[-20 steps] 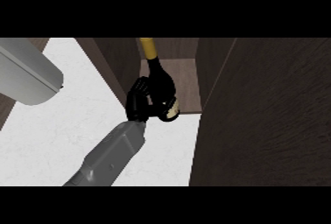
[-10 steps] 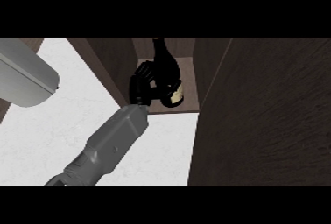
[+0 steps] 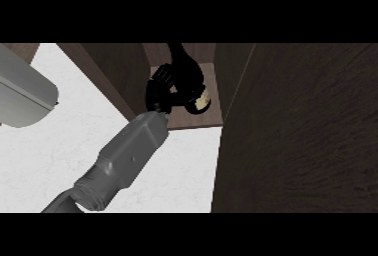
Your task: Pick up the wine, place it into the cabinet and close the cabinet
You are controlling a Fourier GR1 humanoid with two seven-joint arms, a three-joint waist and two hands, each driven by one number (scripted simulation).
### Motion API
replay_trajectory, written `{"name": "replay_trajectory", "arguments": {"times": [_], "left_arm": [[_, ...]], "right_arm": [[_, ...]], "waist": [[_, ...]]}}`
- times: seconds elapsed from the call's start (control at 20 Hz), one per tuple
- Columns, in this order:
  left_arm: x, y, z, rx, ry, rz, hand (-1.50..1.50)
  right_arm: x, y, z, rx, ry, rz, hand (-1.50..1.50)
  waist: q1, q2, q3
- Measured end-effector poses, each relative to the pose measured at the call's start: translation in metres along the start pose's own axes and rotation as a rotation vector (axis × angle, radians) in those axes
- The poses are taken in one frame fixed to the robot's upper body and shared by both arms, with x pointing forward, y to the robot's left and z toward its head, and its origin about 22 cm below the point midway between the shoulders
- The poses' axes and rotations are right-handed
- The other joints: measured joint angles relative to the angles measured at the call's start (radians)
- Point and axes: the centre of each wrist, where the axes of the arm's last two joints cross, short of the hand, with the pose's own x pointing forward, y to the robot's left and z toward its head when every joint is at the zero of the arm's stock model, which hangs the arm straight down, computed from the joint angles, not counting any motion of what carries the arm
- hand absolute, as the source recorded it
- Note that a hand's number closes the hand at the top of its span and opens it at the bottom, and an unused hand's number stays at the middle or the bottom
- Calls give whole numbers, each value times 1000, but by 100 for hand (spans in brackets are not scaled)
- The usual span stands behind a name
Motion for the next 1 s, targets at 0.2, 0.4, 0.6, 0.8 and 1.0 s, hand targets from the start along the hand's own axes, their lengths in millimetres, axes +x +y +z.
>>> {"name": "replay_trajectory", "arguments": {"times": [0.2, 0.4, 0.6, 0.8, 1.0], "left_arm": [[0, -3, 2, -6, 11, 4, 150], [-5, -3, 7, -20, 2, 10, 150], [-10, -4, 12, -22, -3, 10, 150], [-8, -11, 15, -14, -2, 42, 150], [-8, -13, 16, 15, -19, 63, -150]], "right_arm": [[-5, 1, -3, 18, -2, -3, -150], [-5, 5, -5, 32, -5, -13, -150], [-5, 5, -5, 33, -8, -21, -150], [-7, 6, -8, 31, -10, -25, -150], [-8, 7, -9, 36, -9, -25, -150]], "waist": [[-12, 1, 0], [-31, 3, 0], [-44, 4, 0], [-44, 3, 0], [-49, 5, 0]]}}
